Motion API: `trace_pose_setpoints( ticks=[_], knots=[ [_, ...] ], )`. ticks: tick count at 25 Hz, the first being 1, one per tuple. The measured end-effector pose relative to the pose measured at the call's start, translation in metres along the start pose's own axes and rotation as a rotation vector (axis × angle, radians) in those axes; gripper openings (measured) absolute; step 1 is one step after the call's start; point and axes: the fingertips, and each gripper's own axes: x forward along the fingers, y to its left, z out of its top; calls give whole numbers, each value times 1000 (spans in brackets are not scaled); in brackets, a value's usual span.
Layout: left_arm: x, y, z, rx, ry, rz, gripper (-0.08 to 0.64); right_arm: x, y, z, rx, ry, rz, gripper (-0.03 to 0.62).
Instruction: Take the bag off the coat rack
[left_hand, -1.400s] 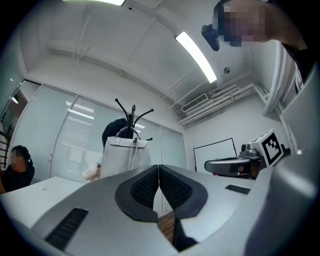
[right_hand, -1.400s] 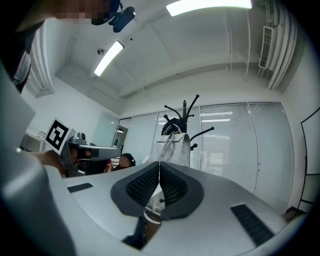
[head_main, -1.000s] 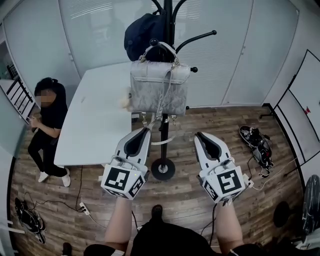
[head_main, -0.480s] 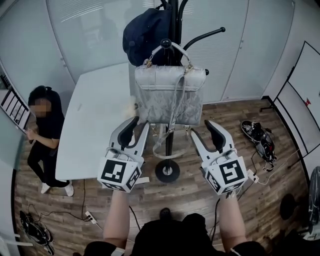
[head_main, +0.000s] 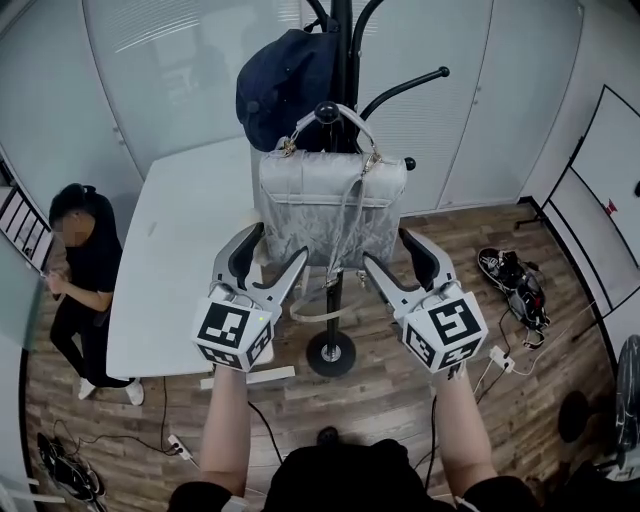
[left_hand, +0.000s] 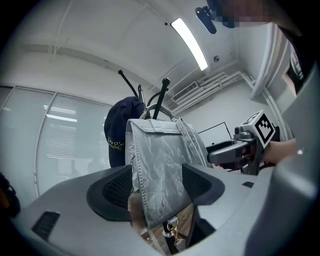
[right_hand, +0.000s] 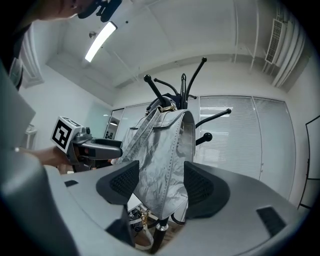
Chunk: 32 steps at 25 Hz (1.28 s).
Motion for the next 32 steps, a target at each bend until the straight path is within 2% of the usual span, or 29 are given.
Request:
trace_pose_setpoints(
  ticks=[5,9,14,20,26,32],
  knots=[
    [14,-1,-1,-11,-9,-44,325,19,8,0,7,1,33,281],
    [21,-7,-4,-1,1,-70,324,27,10,1,8,-18,22,281],
    [25,-7,-7,-13,-4,-56,318,26,3,2,-24,-38,-47,279],
    [22,-7,-6,3,-7,-39,304,23,4,1,-51,-43,-85,267],
    [9,-9,8,81,-41,-17,267,16,11,11,-80,-55,-96,240],
    [-4,-18,31,100,-120,16,250,3,18,28,-113,-93,-81,235]
  ],
)
